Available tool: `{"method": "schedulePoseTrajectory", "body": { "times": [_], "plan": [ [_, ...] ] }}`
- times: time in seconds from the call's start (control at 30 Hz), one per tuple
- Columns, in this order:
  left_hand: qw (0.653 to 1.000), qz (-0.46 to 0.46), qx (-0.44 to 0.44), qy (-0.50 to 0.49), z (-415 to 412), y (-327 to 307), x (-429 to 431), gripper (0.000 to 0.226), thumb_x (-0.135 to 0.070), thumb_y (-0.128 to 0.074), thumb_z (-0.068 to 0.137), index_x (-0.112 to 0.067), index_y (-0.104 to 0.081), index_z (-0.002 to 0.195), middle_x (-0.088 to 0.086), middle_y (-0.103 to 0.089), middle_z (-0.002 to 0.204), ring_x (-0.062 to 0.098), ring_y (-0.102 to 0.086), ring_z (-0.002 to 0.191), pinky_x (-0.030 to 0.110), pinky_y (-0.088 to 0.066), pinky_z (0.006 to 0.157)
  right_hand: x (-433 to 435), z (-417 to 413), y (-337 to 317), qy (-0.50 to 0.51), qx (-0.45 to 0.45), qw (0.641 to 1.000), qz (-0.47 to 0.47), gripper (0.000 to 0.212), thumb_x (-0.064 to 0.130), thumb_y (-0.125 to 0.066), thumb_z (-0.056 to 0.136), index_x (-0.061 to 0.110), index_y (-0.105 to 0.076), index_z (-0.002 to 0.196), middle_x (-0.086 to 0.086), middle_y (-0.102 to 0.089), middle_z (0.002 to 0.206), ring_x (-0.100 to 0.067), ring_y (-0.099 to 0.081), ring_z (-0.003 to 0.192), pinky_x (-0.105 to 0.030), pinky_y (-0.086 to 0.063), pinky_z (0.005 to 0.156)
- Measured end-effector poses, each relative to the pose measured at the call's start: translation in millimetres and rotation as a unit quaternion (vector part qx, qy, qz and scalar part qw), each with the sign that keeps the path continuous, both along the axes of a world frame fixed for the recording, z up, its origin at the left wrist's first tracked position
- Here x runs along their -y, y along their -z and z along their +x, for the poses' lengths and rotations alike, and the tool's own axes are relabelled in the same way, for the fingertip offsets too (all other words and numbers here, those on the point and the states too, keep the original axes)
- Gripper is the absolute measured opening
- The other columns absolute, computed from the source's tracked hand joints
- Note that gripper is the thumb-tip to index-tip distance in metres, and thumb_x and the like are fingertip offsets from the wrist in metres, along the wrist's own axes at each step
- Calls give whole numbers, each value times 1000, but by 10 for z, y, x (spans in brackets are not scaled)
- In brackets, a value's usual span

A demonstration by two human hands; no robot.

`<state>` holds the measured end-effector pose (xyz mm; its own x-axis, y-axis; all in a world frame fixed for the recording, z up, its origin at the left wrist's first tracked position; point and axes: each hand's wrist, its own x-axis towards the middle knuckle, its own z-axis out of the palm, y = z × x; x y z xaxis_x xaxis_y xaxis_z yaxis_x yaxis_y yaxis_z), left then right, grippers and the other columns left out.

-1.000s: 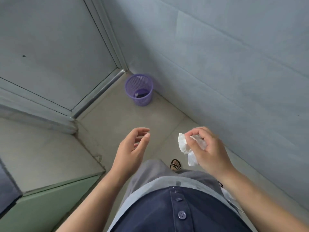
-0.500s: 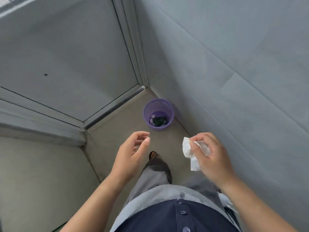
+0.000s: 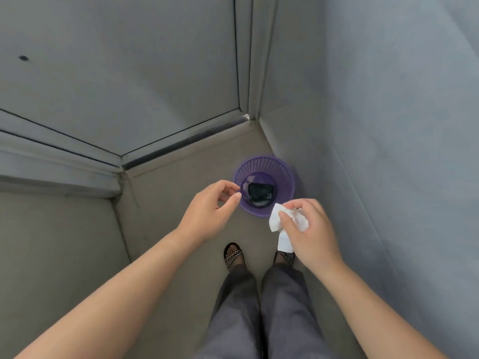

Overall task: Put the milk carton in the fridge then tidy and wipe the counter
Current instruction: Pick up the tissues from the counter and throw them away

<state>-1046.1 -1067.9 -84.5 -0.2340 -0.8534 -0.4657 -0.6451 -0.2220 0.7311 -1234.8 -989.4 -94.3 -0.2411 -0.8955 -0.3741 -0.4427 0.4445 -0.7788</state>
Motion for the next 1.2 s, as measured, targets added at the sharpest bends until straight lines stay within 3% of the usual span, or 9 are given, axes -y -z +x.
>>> {"method": "schedulePoseTrajectory", "body": {
  "times": [0.07, 0.2, 0.3, 0.57, 0.73, 0.87, 0.93, 1.1, 1.2],
  "plan": [
    [999, 24, 17, -26, -15, 601, 221, 14, -30, -52, 91, -24, -60, 101, -17, -60, 90, 0, -56, 81, 5, -40, 66, 244, -44, 476, -1, 2, 1000, 24, 8, 22, -61, 85, 22, -59, 93, 6, -53, 105, 6, -50, 92, 2, -35, 70],
    [994, 54, 34, -88, -10, 1837, 561, 11, -25, -53, 90, -23, -62, 96, -4, -63, 93, 15, -58, 84, 20, -40, 70, 670, -127, 1458, -12, -17, 999, 45, 11, 23, -61, 86, 19, -58, 96, 4, -51, 106, -8, -51, 88, 1, -34, 66],
    [993, 54, 53, -88, -59, 2609, 728, 11, -24, -53, 90, -25, -62, 96, -4, -62, 92, 12, -57, 81, 12, -39, 65, 879, -191, 2128, -7, -33, 998, 48, 13, 24, -61, 86, 17, -58, 97, 2, -49, 104, -13, -51, 89, -12, -33, 62],
    [989, 3, 150, -4, -156, 4141, 926, 46, -36, -46, 94, -23, -38, 137, 13, -54, 121, 27, -57, 103, 30, -41, 81, 1034, -258, 3581, -35, -20, 997, 70, 12, 27, -61, 86, 20, -55, 94, 4, -48, 102, -12, -51, 91, -23, -36, 72],
    [990, -36, 127, 51, -96, 4389, 889, 47, -31, -43, 95, -23, -31, 140, 1, -56, 98, 20, -58, 81, 28, -40, 69, 1196, -193, 4118, -26, -41, 996, 70, 21, 26, -62, 86, 15, -57, 103, 2, -48, 105, -16, -51, 97, -24, -38, 76],
    [995, -28, 92, 36, -148, 4312, 861, 47, -33, -42, 96, -23, -31, 141, -3, -55, 96, 14, -58, 78, 18, -42, 60, 1238, -145, 4339, -81, -112, 984, 112, 35, 28, -60, 86, 9, -54, 115, -8, -50, 123, -26, -48, 112, -35, -40, 94],
    [995, -10, 91, 31, -157, 4282, 862, 47, -33, -42, 95, -24, -31, 140, 0, -57, 99, 14, -58, 78, 16, -41, 59, 1181, -140, 4330, -103, -122, 977, 139, 40, 30, -59, 87, 10, -52, 120, -9, -49, 127, -28, -46, 116, -34, -40, 95],
    [982, 102, 150, 58, -105, 4134, 947, 56, -33, -47, 94, -21, -24, 143, 12, -58, 119, 27, -60, 97, 28, -40, 78, 1028, -169, 4012, -118, -130, 975, 134, 37, 34, -61, 85, 15, -54, 115, -3, -53, 124, -23, -45, 115, -35, -45, 86],
    [977, 98, 177, 70, -30, 3848, 979, 54, -35, -50, 92, -19, -31, 141, 10, -56, 124, 26, -58, 103, 27, -37, 84, 935, -165, 3686, -122, -138, 975, 128, 40, 38, -59, 85, 13, -55, 116, -5, -55, 122, -26, -46, 114, -38, -45, 89]
  ]
}}
